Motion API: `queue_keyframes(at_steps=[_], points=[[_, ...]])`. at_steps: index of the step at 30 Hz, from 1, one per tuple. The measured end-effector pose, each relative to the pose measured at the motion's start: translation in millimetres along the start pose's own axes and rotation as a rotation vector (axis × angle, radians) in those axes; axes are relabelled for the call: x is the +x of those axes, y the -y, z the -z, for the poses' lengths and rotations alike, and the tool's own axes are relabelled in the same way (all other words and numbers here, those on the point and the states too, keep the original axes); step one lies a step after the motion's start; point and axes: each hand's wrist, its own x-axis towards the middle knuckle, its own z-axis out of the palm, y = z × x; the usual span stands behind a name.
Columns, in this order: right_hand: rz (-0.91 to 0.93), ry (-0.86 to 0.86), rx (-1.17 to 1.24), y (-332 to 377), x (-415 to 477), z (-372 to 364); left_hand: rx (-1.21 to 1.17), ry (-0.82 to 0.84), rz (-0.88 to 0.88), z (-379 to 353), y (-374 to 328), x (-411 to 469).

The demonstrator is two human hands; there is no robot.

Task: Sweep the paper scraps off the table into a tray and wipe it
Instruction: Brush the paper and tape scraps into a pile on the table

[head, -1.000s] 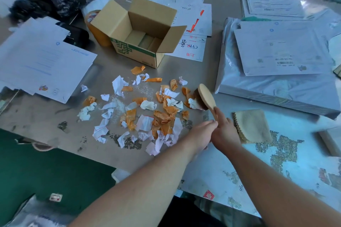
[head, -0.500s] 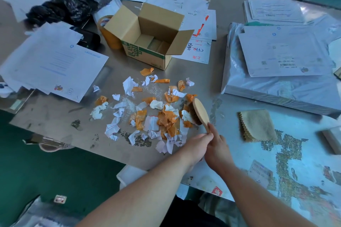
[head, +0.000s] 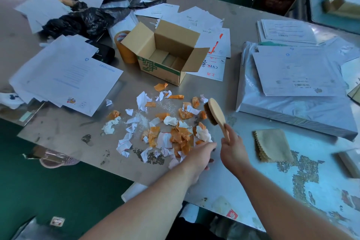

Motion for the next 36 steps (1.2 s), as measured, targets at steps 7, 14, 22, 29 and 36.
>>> queue_keyframes(at_steps=[7, 14, 22, 29, 36], points=[[-0.003, 0.010, -0.047, 18.5, 66.5, 14.4, -0.154, -0.094, 0.070, 15.0, -6.9, 12.6], [0.007, 0.074, -0.144, 24.5, 104.1, 15.8, -0.262, -0.141, 0.124, 24.7, 2.4, 20.1], [0.028, 0.149, -0.195, 2.6, 88.0, 3.8, -0.311, -0.170, 0.111, 34.5, 8.7, 20.3], [0.097, 0.192, -0.243, -10.2, 54.8, -7.1, -0.373, -0.168, 0.165, 37.6, 5.9, 9.4], [0.076, 0.192, -0.257, -18.5, 28.2, -8.5, -0.365, -0.214, 0.156, 55.0, 19.4, -0.7]])
